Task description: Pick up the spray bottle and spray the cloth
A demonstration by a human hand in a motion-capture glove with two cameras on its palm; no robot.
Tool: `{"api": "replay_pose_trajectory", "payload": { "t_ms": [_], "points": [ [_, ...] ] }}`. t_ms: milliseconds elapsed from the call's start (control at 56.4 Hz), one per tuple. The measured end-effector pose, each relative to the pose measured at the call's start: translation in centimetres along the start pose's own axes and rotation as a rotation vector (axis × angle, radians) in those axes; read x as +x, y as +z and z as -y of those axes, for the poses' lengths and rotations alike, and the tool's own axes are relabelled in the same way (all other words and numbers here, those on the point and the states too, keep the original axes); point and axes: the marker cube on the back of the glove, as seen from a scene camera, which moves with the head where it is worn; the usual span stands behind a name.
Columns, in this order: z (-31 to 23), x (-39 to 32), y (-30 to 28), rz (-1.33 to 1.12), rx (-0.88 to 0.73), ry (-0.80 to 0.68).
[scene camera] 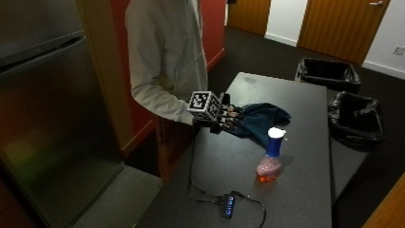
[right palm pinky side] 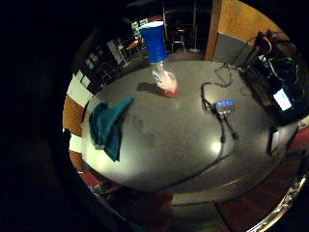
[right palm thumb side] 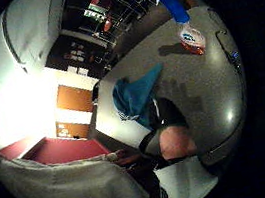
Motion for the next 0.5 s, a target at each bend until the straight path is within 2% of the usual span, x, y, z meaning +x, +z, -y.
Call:
{"api": "replay_pose_trajectory", "payload": {
  "t_ms": [496],
  "points": [
    [8.7,5.1,3.9,0.191,0.068,0.095]
  ]
}}
